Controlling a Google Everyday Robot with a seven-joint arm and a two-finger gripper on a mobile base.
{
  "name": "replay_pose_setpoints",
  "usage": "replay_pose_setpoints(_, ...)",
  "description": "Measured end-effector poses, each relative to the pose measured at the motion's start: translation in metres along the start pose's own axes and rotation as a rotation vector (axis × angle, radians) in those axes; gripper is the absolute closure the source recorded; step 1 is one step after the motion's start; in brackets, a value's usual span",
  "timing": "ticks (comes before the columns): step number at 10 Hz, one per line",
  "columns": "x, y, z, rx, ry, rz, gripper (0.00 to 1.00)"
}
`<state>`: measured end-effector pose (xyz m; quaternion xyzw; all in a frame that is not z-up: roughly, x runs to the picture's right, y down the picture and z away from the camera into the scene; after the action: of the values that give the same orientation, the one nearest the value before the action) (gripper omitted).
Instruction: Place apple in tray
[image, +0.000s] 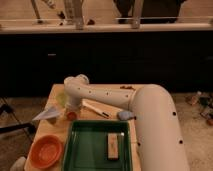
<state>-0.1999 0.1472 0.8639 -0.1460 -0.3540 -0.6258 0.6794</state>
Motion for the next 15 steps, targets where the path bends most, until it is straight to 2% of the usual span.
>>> replay_pose_setpoints(6,-0.004,0.007,-0.050,0.047,0.051,-0.014,0.97)
replay_pose_setpoints(15,-0.037,0.008,-0.097,0.041,0.053,-0.091,0.97)
